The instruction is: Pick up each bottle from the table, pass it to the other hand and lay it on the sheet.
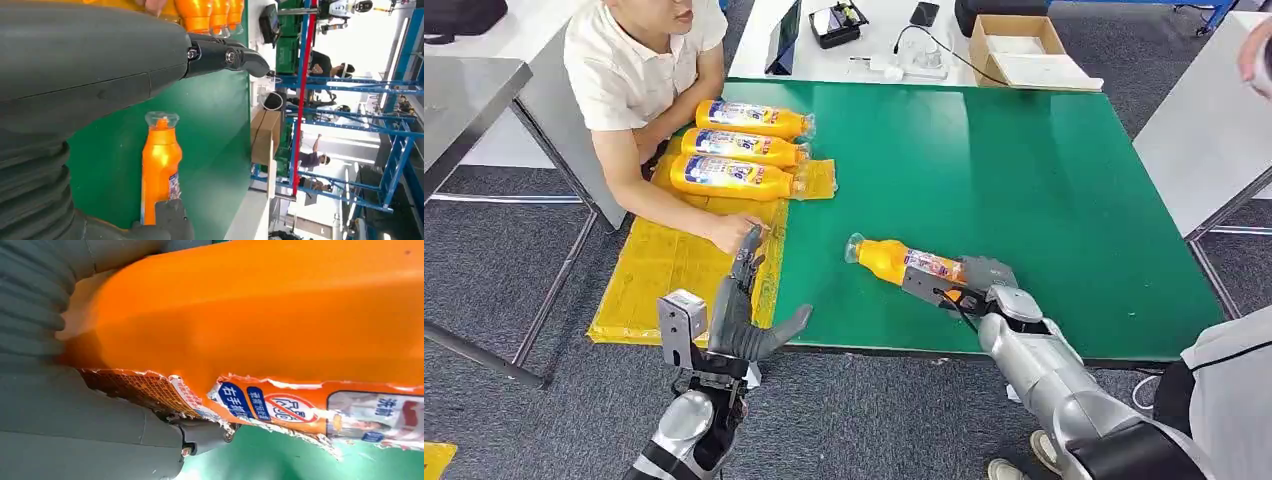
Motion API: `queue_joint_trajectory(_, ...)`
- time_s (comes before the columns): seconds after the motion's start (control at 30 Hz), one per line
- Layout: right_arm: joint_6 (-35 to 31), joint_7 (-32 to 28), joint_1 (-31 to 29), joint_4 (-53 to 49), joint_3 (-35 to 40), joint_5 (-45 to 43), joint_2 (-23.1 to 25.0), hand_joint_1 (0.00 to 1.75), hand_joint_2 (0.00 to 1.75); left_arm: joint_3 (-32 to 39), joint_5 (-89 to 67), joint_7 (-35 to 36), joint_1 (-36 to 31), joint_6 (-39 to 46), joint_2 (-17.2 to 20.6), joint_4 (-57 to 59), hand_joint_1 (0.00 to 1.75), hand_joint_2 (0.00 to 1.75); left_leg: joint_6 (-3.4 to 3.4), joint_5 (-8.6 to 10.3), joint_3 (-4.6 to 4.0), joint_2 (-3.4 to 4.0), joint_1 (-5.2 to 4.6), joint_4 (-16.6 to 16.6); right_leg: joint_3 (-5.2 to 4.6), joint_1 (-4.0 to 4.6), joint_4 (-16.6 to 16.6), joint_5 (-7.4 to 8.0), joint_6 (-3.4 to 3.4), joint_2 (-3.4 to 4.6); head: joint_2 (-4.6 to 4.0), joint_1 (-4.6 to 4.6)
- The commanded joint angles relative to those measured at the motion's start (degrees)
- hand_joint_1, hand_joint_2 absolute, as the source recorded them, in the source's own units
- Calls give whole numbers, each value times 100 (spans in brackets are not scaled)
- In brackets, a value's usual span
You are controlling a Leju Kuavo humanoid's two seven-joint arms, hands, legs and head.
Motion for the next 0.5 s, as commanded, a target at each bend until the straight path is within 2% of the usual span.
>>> queue_joint_trajectory(0.03,-76,-1697,568,31,-1043,-1394,163,175,175,-47,229,33,68,8,134,84,0,175,-13,-4,30,-12,13,-15,38,14,-19,-6,-18,-14,0,0)
queue_joint_trajectory(0.1,-287,-2443,819,-442,-1415,-2058,370,175,175,19,365,95,209,166,86,7,0,175,-8,-6,32,0,10,-9,36,10,-13,-5,-11,-3,0,9)
queue_joint_trajectory(0.17,-297,-2805,1318,-1447,-1522,-2707,598,175,175,22,468,149,350,343,107,-93,0,175,-18,-20,44,38,14,-14,38,16,-16,0,-20,30,0,6)
queue_joint_trajectory(0.23,-377,-2804,1930,-2760,-1183,-3036,667,175,175,49,762,262,502,209,176,-242,0,175,-30,-27,52,51,16,-18,38,19,-17,-2,-26,44,0,6)
queue_joint_trajectory(0.27,-391,-2638,2033,-2996,-1056,-3094,647,175,175,42,769,262,532,204,195,-271,0,175,-20,-19,27,34,9,-8,16,11,-5,0,-12,28,0,0)
queue_joint_trajectory(0.37,-598,-2827,2258,-3605,-647,-3277,624,175,175,-4,1129,416,582,-192,268,-312,0,175,-28,-22,16,4,21,-4,13,22,5,-18,-23,4,0,4)
queue_joint_trajectory(0.5,-670,-2838,2308,-3860,-483,-3408,680,175,175,-69,1209,439,588,-338,285,-274,0,175,-23,-22,-18,9,30,-1,-17,27,7,-16,-17,12,0,0)
